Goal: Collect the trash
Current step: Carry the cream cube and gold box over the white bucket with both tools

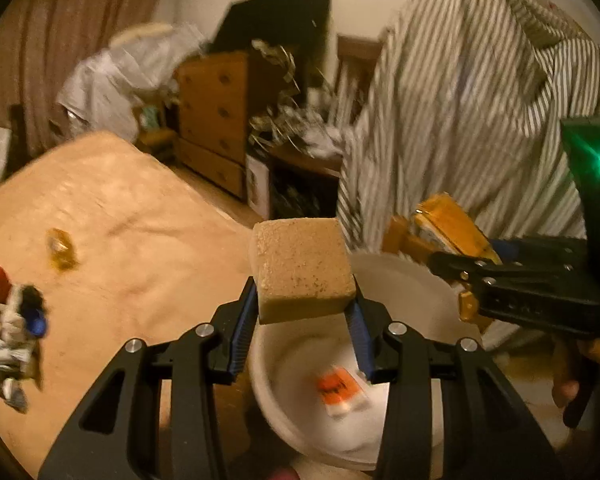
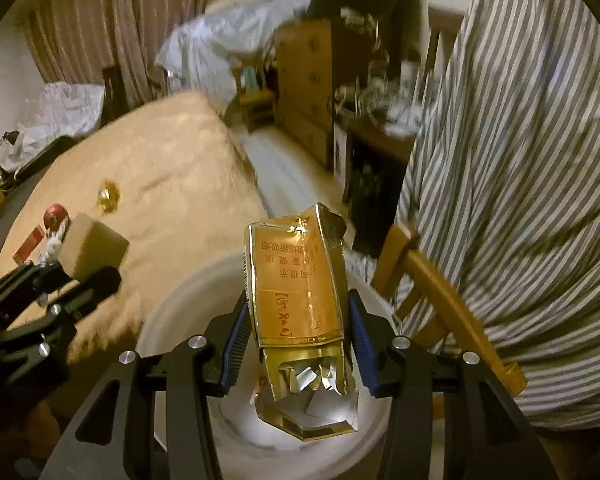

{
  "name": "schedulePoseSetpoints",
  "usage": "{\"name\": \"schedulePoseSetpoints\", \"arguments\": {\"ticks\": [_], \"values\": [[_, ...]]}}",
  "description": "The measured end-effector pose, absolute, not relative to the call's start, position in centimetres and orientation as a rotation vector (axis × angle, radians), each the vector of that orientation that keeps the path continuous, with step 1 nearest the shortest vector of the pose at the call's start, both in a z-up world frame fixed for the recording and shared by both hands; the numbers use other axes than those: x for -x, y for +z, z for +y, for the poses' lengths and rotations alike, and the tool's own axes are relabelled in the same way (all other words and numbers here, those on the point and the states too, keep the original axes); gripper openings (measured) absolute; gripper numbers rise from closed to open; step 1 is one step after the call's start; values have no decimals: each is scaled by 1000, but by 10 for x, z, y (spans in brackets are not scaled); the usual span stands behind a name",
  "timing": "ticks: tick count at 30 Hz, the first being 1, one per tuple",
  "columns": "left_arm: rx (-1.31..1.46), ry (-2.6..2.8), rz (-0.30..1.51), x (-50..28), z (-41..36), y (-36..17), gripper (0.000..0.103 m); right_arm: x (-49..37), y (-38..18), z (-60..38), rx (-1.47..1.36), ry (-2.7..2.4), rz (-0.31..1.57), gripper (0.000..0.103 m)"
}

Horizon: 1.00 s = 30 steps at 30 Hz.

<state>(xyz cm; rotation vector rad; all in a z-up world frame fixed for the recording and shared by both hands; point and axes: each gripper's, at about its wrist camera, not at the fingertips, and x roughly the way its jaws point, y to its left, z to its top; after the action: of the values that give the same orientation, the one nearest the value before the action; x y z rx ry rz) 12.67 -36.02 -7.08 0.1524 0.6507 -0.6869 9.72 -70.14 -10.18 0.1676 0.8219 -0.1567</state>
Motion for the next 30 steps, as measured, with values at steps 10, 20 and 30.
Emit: {"name": "schedulePoseSetpoints", "arguments": {"ticks": [10,20,30], "values": [[-186,-711,748,-136,-380,-98,41,-108,-129,-705,-225,-140,904,48],[-181,-710,765,-137,-379,-99,41,-105,-128,-692,-230,-128,896,48],[-183,-712,761,-135,-379,-99,41,-107,-127,-690,-236,-124,887,48]]}}
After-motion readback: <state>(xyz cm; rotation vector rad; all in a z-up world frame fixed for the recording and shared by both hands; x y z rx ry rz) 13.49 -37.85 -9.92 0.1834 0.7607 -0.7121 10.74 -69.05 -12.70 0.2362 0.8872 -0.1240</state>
